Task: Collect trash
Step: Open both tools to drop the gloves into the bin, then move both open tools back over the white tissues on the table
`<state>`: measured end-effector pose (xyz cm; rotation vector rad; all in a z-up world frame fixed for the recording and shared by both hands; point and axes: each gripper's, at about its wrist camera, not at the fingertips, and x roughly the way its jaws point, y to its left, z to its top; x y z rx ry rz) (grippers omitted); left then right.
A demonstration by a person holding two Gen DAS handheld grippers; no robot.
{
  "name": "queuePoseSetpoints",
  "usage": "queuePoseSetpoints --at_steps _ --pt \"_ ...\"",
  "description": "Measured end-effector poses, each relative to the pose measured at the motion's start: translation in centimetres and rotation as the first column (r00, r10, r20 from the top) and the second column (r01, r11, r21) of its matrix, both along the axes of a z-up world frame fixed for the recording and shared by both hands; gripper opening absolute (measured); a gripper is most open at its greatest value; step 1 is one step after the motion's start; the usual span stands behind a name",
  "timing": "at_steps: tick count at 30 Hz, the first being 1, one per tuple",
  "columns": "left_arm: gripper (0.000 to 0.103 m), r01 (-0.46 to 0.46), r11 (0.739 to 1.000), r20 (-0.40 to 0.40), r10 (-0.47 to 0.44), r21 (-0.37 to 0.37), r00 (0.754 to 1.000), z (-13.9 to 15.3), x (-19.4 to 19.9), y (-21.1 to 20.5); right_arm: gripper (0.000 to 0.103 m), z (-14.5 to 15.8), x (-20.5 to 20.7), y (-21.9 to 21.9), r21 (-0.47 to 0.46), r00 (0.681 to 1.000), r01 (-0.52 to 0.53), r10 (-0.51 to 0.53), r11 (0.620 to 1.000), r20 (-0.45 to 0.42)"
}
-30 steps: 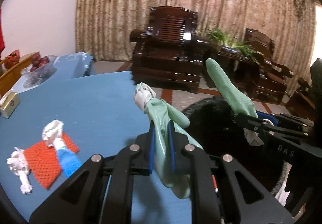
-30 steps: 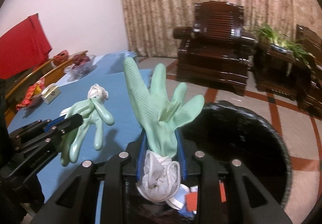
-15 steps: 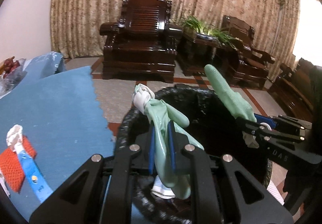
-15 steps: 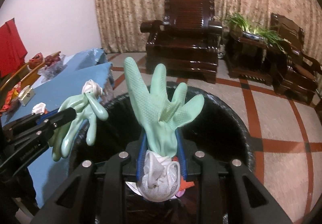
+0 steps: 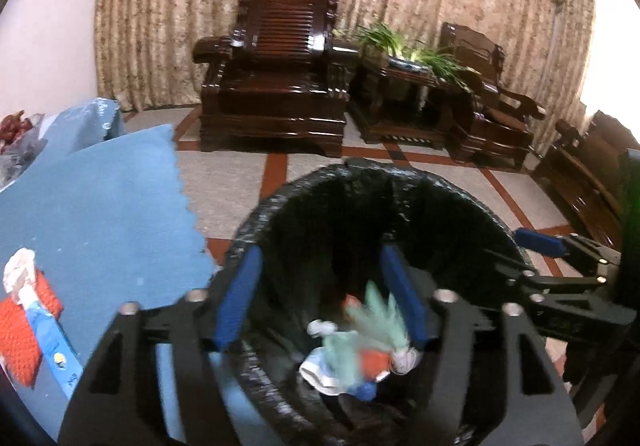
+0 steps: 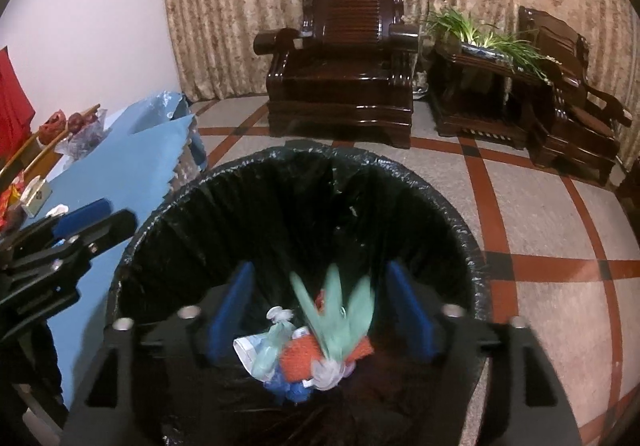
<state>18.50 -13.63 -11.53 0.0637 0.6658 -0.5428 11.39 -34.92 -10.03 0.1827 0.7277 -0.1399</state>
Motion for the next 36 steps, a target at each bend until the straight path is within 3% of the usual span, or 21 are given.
queuePoseSetpoints --at_steps 2,4,12,21,36 --pt "0.086 -0.033 0.999 0.011 0.033 0.000 0.999 0.2 -0.1 1.2 0.095 0.2 -0.1 0.1 0.001 1.000 -0.005 0.005 1.000 0.014" --pt "0.089 -0.065 0.998 0.017 0.065 -0.002 0.998 0.6 -0.2 2.3 0.097 0.6 -0.1 0.5 -0.003 1.000 -0.012 0.012 1.000 0.029" --pt "0.092 -0.174 0.985 0.030 0.174 0.007 0.984 2.2 -0.6 6.7 0.097 1.7 0.6 3.3 0.000 0.995 -0.072 0.072 0.997 0.071" --pt "0.092 -0.291 0.957 0.045 0.290 0.018 0.956 3.3 -2.0 13.0 0.097 2.8 2.4 9.3 -0.005 0.975 -0.200 0.200 0.980 0.100" --pt "0.092 -0.501 0.864 0.081 0.497 0.041 0.864 3.7 -4.1 23.9 0.097 3.3 5.1 18.1 -0.021 0.927 -0.353 0.353 0.935 0.129"
